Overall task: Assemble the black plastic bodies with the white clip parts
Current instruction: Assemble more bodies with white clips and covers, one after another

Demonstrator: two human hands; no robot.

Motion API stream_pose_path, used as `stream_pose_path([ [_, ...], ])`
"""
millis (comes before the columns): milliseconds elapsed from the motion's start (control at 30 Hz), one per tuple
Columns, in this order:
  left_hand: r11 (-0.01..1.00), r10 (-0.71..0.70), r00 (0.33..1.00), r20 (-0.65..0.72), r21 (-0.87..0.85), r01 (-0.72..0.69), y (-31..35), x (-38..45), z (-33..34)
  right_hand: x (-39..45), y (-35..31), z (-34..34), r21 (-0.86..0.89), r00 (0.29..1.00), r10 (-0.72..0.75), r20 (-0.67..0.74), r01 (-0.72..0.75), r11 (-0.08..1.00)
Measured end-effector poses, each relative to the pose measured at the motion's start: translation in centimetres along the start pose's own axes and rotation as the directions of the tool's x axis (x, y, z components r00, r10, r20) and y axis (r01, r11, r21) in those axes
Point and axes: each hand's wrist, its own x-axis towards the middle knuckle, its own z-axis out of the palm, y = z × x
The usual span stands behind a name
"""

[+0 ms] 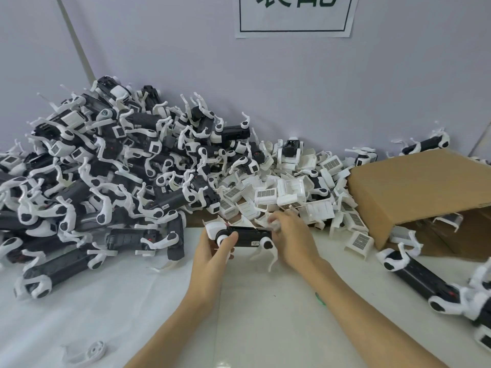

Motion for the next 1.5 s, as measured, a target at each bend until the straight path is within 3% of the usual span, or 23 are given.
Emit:
stream_pose_path([
  [100,1.0,-0.023,1.0,0.007,-0.011,0.023,0.0,0.1,0.0,-1.2,0.5,-1.3,0.332,0.987,0.149,-0.063,-0.12,0.935],
  [167,0.999,-0.03,0.999,0.036,-0.01,0.031,0.0,0.1,0.0,-2.0,0.7,-2.6,0.594,0.953,0.299,0.045,-0.267,0.759],
  [233,1.0,-0.027,0.997,0.076,-0.006,0.028,0.0,0.0,0.0,-3.1,0.9,-3.8,0.761,0.93,0.337,0.145,-0.322,0.562],
  [267,1.0,-0.023,0.995,0.1,0.006,0.022,0.0,0.0,0.0,-3.8,1.0,-4.3,0.795,0.933,0.325,0.154,-0.313,0.521],
  [467,0.993,-0.007,0.971,0.241,0.114,-0.021,-0.2,-0.5,0.1,-6.5,0.2,-5.2,0.805,0.975,0.198,0.099,-0.195,0.56],
  [633,0.99,-0.018,0.968,0.252,0.141,-0.018,0.3,-0.8,0.3,-6.8,-0.2,-5.6,0.881,0.953,0.213,0.214,-0.283,0.38],
  [800,0.99,-0.031,0.967,0.255,0.139,-0.005,0.5,-1.0,0.3,-7.1,0.5,-5.9,0.906,0.946,0.287,0.151,-0.248,0.343],
  [933,0.987,-0.034,0.965,0.259,0.159,-0.008,0.5,-1.0,0.3,-7.0,1.0,-5.9,0.919,0.929,0.295,0.225,-0.303,0.254],
  [1133,0.986,-0.021,0.969,0.248,0.167,-0.022,0.4,-1.0,0.3,-6.7,0.7,-5.7,0.913,0.921,0.336,0.195,-0.296,0.279],
  [1333,0.979,-0.006,0.966,0.258,0.198,-0.046,0.4,-1.0,0.3,-6.9,0.3,-5.6,0.877,0.905,0.407,0.123,-0.291,0.381],
  [1400,0.975,-0.011,0.963,0.269,0.215,-0.049,0.3,-1.0,0.2,-6.9,-0.3,-5.6,0.904,0.895,0.427,0.128,-0.282,0.32],
  [1500,0.973,-0.013,0.963,0.271,0.225,-0.05,0.2,-1.0,0.2,-6.8,-0.7,-5.3,0.973,0.887,0.436,0.156,-0.214,0.088],
])
